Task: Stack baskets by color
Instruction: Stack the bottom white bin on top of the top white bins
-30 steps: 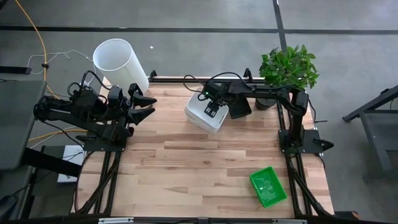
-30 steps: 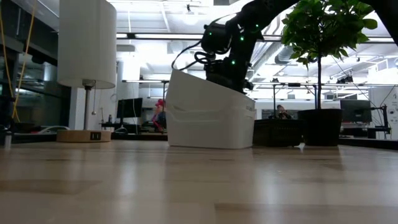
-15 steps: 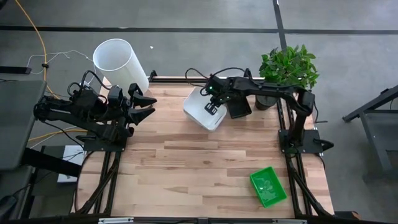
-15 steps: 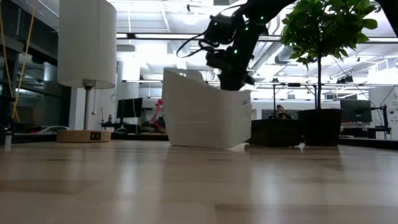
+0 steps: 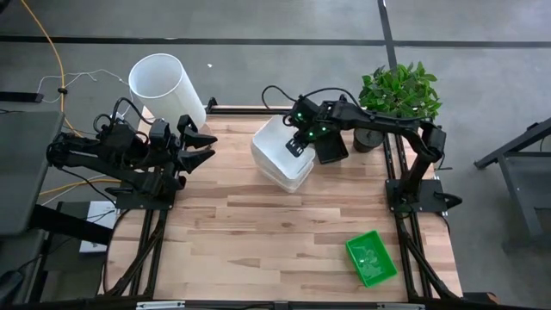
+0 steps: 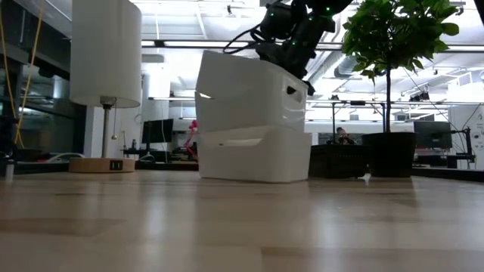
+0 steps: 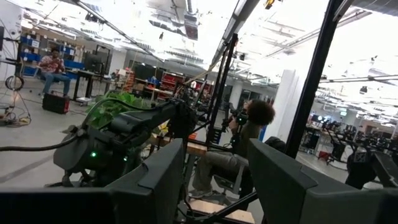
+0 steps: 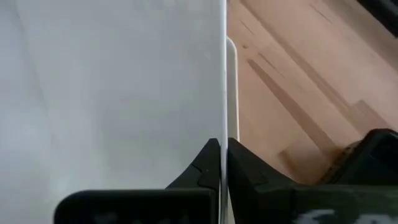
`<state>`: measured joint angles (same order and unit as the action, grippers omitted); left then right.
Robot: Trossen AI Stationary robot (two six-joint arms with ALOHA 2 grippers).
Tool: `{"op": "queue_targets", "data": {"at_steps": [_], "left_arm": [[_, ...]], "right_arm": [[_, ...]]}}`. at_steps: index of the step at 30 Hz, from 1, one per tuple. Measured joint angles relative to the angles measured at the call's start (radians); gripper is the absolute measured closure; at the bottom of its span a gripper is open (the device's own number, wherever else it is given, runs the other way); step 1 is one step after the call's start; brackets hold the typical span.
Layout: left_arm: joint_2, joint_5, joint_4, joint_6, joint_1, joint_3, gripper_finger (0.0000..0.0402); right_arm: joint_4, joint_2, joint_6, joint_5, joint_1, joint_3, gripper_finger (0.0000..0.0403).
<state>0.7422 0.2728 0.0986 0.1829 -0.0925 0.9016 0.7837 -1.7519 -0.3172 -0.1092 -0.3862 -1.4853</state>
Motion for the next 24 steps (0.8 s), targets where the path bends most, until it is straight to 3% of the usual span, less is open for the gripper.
{"op": "queue_targets", "data": {"at_steps": [5, 14, 24], "left_arm": [[0.0, 0.0, 0.0, -0.003, 0.0, 0.0, 0.0232], [0.0, 0.0, 0.0, -0.003, 0.0, 0.0, 0.0232], [0.0, 0.005, 0.0, -0.003, 0.0, 0.0, 0.0232]], "right_arm": [[0.033, 0.0, 0.002, 0.066, 0.001, 0.0, 0.0402], [0.012, -0.002, -0.026, 0.072, 0.034, -0.001, 0.0403], [-0.045, -0.003, -0.12, 0.156, 0.048, 0.0, 0.0403]]}}
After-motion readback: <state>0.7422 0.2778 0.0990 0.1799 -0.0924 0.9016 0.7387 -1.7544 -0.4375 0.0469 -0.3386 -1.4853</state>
